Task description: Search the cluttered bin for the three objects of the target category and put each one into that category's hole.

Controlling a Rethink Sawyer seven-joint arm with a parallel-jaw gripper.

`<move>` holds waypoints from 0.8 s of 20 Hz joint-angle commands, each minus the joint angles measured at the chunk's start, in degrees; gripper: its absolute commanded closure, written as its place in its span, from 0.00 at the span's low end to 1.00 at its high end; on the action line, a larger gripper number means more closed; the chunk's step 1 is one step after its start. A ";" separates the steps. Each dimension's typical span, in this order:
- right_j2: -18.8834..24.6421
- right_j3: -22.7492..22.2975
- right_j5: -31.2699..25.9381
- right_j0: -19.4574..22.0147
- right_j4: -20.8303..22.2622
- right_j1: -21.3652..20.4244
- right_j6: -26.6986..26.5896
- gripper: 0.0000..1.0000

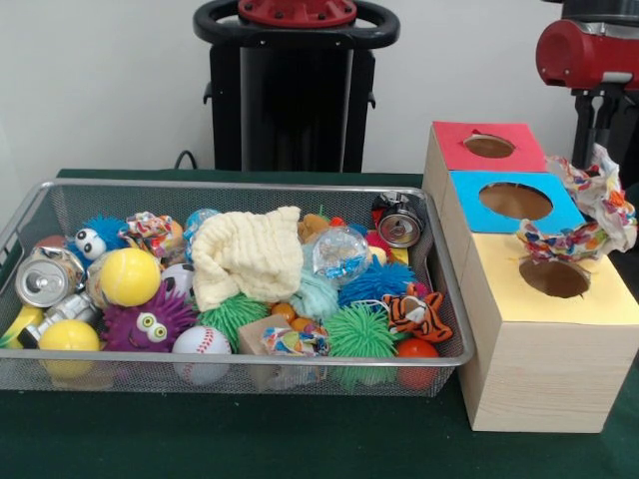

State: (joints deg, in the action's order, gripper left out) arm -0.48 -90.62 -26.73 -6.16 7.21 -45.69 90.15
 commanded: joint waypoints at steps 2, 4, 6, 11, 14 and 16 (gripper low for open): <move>2.65 0.55 -6.76 2.21 -0.97 2.20 5.51 1.00; 2.85 0.58 -6.42 2.63 -0.81 2.40 5.03 1.00; 2.99 0.51 -5.77 2.98 -0.68 2.71 4.88 1.00; 3.48 0.16 -5.40 3.84 -0.37 2.68 4.05 1.00; 3.94 -0.11 -4.89 4.54 -0.08 2.73 3.47 1.00; 4.00 -0.11 -4.74 4.72 0.14 2.87 3.33 1.00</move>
State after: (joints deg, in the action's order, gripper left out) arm -0.25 -90.47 -26.73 -3.81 7.23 -45.30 90.15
